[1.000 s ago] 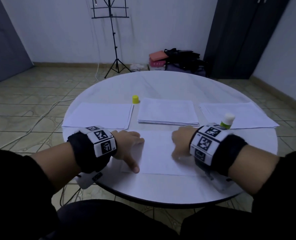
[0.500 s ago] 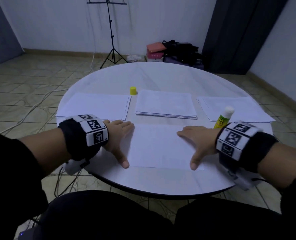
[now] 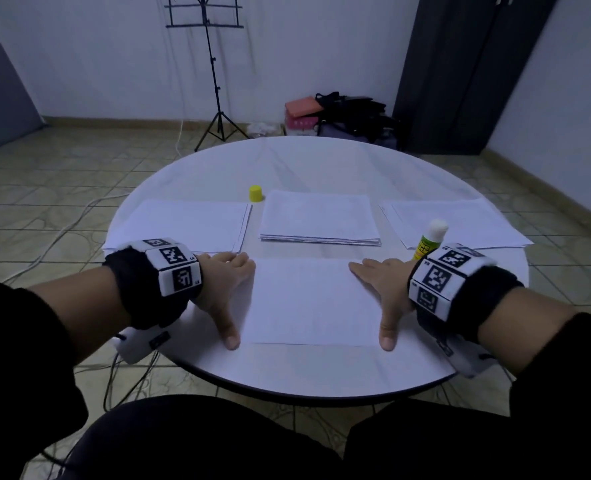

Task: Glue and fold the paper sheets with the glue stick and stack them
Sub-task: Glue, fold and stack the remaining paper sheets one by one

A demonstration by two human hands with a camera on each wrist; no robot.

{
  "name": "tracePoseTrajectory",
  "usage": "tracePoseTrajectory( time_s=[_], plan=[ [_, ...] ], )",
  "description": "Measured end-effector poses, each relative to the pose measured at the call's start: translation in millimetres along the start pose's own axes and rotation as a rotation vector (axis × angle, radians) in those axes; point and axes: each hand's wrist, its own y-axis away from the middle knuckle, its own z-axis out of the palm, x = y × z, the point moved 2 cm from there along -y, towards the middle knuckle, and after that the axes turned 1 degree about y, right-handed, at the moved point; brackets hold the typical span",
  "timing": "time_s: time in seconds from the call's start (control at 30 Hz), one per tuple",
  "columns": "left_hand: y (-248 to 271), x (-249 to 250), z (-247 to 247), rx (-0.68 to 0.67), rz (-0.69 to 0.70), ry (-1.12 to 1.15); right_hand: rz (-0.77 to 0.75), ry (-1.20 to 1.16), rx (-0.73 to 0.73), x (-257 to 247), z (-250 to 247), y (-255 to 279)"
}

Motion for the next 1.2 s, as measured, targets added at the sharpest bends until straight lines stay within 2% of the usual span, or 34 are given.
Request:
tracePoseTrajectory(
  time_s=[0.2,0.33,0.43,0.5,0.57,0.63,0.77,0.83,0.97,1.07,1.2],
  plan=[
    [-3.1,-3.0,-7.1,0.121,-0.054,0.261,0.04,-0.022,-0.003,-3.7,1.4,0.0],
    [-1.4,-10.7,-5.2,0.093,-0.056,0.567,0.045,-0.08,0.011,-8.1,4.3,7.1],
    [3.6,-11.8,-1.5,0.249,-0.114,0.733,0.046,-0.189,0.028,-7.9,9.3,12.8],
    [9.2,-9.8,5.0,0.359,-0.155,1.007,0.042,-0.28,0.04,-4.8,13.0,17.6],
    [15.8,-3.6,12.4,0.304,-0.125,1.194,0.055,-0.333,0.044,-1.9,15.8,23.6],
    [21.1,3.1,15.5,0.204,-0.089,1.077,0.078,-0.389,0.037,-0.8,17.4,29.0],
    [24.3,8.8,4.0,0.269,-0.108,0.382,0.069,-0.395,0.051,-3.8,13.6,32.0],
    [19.7,6.5,0.5,0.242,-0.137,0.245,0.058,-0.337,0.052,-5.4,11.6,30.2],
    [6.8,-6.4,1.3,0.101,-0.18,0.305,0.034,-0.294,0.043,-5.7,9.9,26.3],
    [4.9,-7.4,2.1,0.13,-0.142,0.318,0.016,-0.308,0.041,-1.6,11.3,23.0],
    [7.7,-1.9,2.8,0.226,-0.045,0.62,0.03,-0.36,0.066,1.1,13.0,23.4]
  ],
)
